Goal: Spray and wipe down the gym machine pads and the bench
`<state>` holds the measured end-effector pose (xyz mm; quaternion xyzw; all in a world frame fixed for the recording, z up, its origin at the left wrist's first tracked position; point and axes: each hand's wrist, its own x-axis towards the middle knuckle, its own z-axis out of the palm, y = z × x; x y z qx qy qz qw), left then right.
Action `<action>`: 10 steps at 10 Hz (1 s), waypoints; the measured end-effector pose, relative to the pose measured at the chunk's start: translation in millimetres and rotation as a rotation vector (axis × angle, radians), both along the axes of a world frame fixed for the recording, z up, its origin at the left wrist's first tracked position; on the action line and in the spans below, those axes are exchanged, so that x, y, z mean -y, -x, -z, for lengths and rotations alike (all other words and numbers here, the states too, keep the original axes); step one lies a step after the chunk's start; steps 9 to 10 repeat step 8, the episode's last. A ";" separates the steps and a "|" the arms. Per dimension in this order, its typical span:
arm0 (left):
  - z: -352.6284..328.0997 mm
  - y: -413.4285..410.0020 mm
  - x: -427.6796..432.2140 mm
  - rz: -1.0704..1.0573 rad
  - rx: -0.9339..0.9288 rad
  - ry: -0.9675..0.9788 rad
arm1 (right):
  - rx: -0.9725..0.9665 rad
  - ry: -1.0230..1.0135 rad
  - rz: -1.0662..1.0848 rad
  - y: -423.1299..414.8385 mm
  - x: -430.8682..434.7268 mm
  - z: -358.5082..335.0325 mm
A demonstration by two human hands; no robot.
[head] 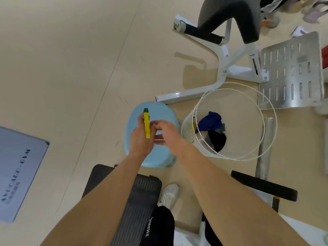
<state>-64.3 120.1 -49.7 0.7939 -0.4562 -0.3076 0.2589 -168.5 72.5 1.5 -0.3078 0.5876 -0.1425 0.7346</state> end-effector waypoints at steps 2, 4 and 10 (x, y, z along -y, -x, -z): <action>50.8 -24.6 2.9 -0.108 0.062 -0.058 | 0.022 -0.010 -0.030 -29.7 8.1 43.6; 61.6 -34.5 5.8 -0.100 0.006 -0.085 | 0.028 -0.019 -0.032 -39.8 6.5 61.5; 27.6 -51.8 -25.2 0.114 0.041 -0.291 | -0.223 0.132 -0.236 -31.6 -11.8 41.5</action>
